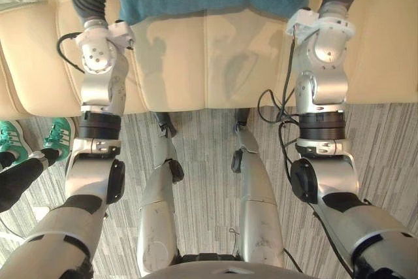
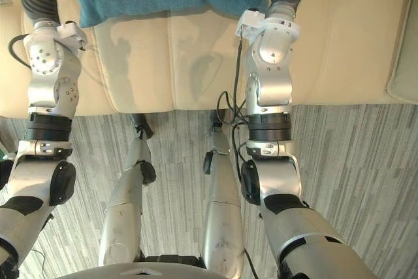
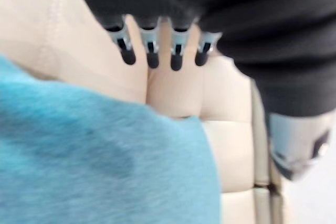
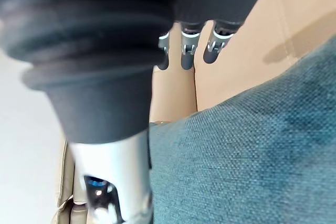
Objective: Pick up cushions and gather them together orderly.
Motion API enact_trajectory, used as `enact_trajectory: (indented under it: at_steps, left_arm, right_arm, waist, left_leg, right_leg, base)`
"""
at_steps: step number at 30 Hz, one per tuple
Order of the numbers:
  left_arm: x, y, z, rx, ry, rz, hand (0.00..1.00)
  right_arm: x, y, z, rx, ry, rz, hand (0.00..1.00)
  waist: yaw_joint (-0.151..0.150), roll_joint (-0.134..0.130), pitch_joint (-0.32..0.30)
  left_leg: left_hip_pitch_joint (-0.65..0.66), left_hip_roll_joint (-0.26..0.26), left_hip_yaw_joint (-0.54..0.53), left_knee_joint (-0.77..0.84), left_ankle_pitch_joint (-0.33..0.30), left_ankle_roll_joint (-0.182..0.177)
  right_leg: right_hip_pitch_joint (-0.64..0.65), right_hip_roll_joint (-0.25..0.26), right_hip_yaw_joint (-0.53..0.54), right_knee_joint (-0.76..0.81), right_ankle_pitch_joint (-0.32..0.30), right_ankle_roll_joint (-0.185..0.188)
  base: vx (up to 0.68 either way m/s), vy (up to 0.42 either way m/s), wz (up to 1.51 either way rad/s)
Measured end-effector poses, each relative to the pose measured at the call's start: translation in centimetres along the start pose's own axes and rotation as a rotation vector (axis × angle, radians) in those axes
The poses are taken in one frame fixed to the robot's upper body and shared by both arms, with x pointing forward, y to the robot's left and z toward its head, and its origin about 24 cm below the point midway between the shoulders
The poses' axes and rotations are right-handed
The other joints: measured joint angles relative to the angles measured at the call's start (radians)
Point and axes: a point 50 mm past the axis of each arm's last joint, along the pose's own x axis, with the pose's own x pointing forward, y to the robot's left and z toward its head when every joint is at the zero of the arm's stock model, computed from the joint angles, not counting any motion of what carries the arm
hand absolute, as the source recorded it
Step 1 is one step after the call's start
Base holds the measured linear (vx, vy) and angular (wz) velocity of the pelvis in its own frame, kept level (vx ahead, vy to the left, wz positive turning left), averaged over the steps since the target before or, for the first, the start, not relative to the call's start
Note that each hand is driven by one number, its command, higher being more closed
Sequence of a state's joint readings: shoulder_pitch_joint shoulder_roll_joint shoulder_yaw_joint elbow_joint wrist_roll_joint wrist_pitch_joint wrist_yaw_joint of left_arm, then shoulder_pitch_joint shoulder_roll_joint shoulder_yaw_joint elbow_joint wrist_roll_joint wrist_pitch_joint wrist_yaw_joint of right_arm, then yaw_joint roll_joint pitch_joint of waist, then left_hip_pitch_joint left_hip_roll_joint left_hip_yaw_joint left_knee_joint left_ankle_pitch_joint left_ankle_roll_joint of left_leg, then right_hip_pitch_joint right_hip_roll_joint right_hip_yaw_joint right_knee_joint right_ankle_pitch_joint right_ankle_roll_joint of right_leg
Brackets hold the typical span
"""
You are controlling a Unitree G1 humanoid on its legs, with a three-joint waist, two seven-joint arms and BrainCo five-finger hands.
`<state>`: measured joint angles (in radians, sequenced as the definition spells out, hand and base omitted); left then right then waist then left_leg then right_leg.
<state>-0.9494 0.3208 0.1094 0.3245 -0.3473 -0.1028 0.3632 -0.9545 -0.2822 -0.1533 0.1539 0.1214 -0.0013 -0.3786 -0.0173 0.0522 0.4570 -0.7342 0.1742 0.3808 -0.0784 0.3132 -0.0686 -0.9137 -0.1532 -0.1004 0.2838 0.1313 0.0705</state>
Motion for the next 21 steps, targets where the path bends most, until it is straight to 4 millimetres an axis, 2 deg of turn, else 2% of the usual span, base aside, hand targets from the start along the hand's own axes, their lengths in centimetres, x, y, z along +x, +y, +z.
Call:
enact_trajectory:
  at_steps: [2, 3, 5, 6, 7, 9, 12, 13, 15, 17, 18, 19, 21]
  left_arm:
    - [-0.3, 0.6, 0.1, -0.001, -0.010, 0.008, 0.00]
    - [-0.9, 2.0, 0.0, 0.001, -0.018, 0.034, 0.00]
    - [-2.0, 3.5, -0.4, 0.005, -0.010, 0.066, 0.00]
    - [-3.4, 5.1, -0.7, 0.018, -0.006, 0.094, 0.00]
    - [-4.0, 5.7, -0.8, 0.027, -0.003, 0.102, 0.00]
    - [-6.6, 8.2, -1.0, 0.064, 0.007, 0.142, 0.00]
    - [-8.7, 9.6, -0.9, 0.079, 0.009, 0.163, 0.00]
    - [-10.4, 10.4, -1.2, 0.085, 0.033, 0.181, 0.00]
    - [-12.5, 11.1, -2.2, 0.096, 0.093, 0.186, 0.00]
    - [-16.4, 12.5, -4.4, 0.108, 0.240, 0.205, 0.00]
    - [-17.5, 12.7, -5.2, 0.107, 0.289, 0.209, 0.00]
    - [-19.8, 12.9, -7.0, 0.096, 0.397, 0.231, 0.00]
    - [-24.8, 13.4, -10.2, 0.143, 0.625, 0.258, 0.00]
  right_arm:
    - [-0.5, -0.5, 0.0, -0.012, -0.007, 0.000, 0.00]
    - [-1.4, -1.3, 0.0, -0.016, -0.018, 0.002, 0.00]
    - [-2.5, -2.1, -0.2, -0.037, -0.018, 0.008, 0.00]
    - [-3.8, -3.0, -0.2, -0.053, -0.025, 0.014, 0.00]
    - [-4.3, -3.4, -0.2, -0.059, -0.025, 0.016, 0.00]
    - [-6.6, -4.6, -0.6, -0.096, -0.018, 0.028, 0.00]
    - [-8.8, -5.6, -1.0, -0.128, 0.007, 0.048, 0.00]
    - [-10.2, -6.0, -1.8, -0.158, 0.055, 0.065, 0.00]
    - [-12.4, -6.7, -3.1, -0.174, 0.135, 0.073, 0.00]
    - [-16.7, -7.4, -5.3, -0.179, 0.305, 0.095, 0.00]
    - [-17.9, -7.7, -6.0, -0.189, 0.354, 0.099, 0.00]
    - [-20.6, -8.3, -7.6, -0.207, 0.476, 0.101, 0.00]
    - [-25.9, -9.4, -10.5, -0.224, 0.725, 0.089, 0.00]
  waist:
    - [0.000, 0.000, 0.000]
    - [-0.005, 0.000, 0.000]
    - [-0.008, 0.000, 0.000]
    - [-0.008, 0.000, 0.000]
    - [-0.006, -0.001, 0.000]
    - [0.000, -0.004, -0.002]
    - [0.007, -0.009, -0.004]
    - [0.008, -0.014, -0.007]
    - [0.010, -0.024, -0.016]
    - [0.009, -0.048, -0.076]
    - [0.009, -0.052, -0.083]
    - [0.001, -0.055, -0.116]
    - [0.006, -0.063, -0.189]
  left_leg:
    - [0.009, 0.000, -0.003, 0.000, 0.002, 0.002]
    - [0.025, 0.001, -0.009, 0.000, 0.004, 0.006]
    - [0.050, 0.003, -0.018, 0.000, 0.002, 0.009]
    - [0.079, 0.006, -0.022, 0.000, -0.005, 0.015]
    - [0.092, 0.006, -0.022, 0.000, -0.007, 0.015]
    - [0.145, 0.008, -0.023, 0.002, -0.026, 0.006]
    - [0.171, 0.012, -0.026, 0.042, -0.053, 0.006]
    - [0.199, 0.014, -0.026, 0.061, -0.069, 0.009]
    - [0.244, 0.016, -0.026, 0.076, -0.093, 0.005]
    - [0.298, 0.020, -0.026, 0.093, -0.135, -0.006]
    - [0.326, 0.020, -0.027, 0.093, -0.139, -0.008]
    - [0.363, 0.019, -0.034, 0.095, -0.149, -0.010]
    - [0.429, 0.016, -0.035, 0.091, -0.174, -0.015]
  right_leg:
    - [0.010, 0.000, -0.003, 0.002, -0.002, 0.001]
    - [0.030, 0.000, -0.010, 0.002, -0.009, 0.001]
    - [0.060, 0.001, -0.018, 0.002, -0.016, 0.000]
    - [0.091, 0.003, -0.022, 0.003, -0.025, 0.000]
    - [0.103, 0.004, -0.022, 0.004, -0.030, 0.001]
    - [0.153, 0.006, -0.023, 0.007, -0.048, 0.001]
    - [0.193, 0.004, -0.024, 0.018, -0.067, 0.002]
    - [0.227, 0.004, -0.023, 0.019, -0.074, 0.003]
    - [0.275, 0.004, -0.023, 0.022, -0.095, 0.004]
    - [0.334, 0.004, -0.028, 0.020, -0.133, 0.005]
    - [0.364, 0.003, -0.032, 0.017, -0.141, 0.005]
    - [0.408, 0.003, -0.045, 0.015, -0.150, 0.007]
    - [0.480, 0.003, -0.049, -0.001, -0.168, 0.015]
  base:
    - [-0.03, -0.081, 0.04]
    - [-0.02, -0.075, 0.07]
    - [-0.02, -0.097, 0.07]
    - [-0.02, -0.121, 0.03]
    - [-0.03, -0.150, 0.01]
    - [-0.02, -0.157, -0.02]
    - [0.00, -0.100, 0.01]
    - [0.00, -0.120, -0.03]
    - [0.02, -0.105, -0.04]
    - [0.07, -0.073, -0.02]
    - [0.12, -0.055, 0.08]
    - [0.17, -0.050, 0.12]
    - [0.22, -0.034, 0.03]
